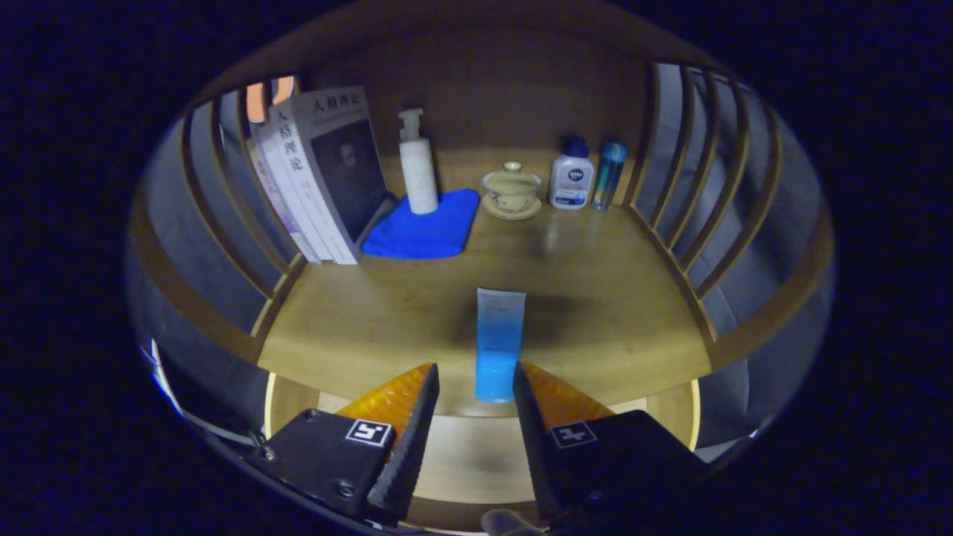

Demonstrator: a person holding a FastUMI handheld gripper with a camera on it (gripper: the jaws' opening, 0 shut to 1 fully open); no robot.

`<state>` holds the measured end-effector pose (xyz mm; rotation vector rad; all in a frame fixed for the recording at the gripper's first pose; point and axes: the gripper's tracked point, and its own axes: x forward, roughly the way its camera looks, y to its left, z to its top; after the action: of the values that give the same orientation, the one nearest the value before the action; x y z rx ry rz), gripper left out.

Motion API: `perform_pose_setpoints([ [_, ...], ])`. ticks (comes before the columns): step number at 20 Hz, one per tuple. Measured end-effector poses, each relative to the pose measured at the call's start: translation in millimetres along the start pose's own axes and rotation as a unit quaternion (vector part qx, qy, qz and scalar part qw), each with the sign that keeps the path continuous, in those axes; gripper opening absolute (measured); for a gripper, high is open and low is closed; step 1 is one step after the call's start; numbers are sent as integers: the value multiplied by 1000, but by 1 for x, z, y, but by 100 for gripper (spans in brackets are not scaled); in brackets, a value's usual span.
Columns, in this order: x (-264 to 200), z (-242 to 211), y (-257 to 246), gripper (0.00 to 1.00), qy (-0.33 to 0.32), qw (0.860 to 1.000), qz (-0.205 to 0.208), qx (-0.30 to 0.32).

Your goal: Pull open the drawer, take out the items inside it, and place them on the countertop above the cabinet.

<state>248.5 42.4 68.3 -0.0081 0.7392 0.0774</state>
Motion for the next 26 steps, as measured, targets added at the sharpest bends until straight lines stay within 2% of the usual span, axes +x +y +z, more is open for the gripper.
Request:
perform_pose_setpoints([
  [3, -34, -8, -4, 64, -86, 995, -16, -40],
  [8, -94, -41, 21, 95, -219, 973, 19, -66],
  [11, -127, -57, 35, 96, -292, 954, 52, -43],
  [12, -133, -66, 36, 99, -306, 949, 59, -42],
  [19, -170, -113, 19, 99, -406, 913, 34, -38],
  [23, -158, -144, 12, 99, -411, 910, 40, -36],
  [26, -142, -163, -6, 99, -411, 911, 25, -29],
])
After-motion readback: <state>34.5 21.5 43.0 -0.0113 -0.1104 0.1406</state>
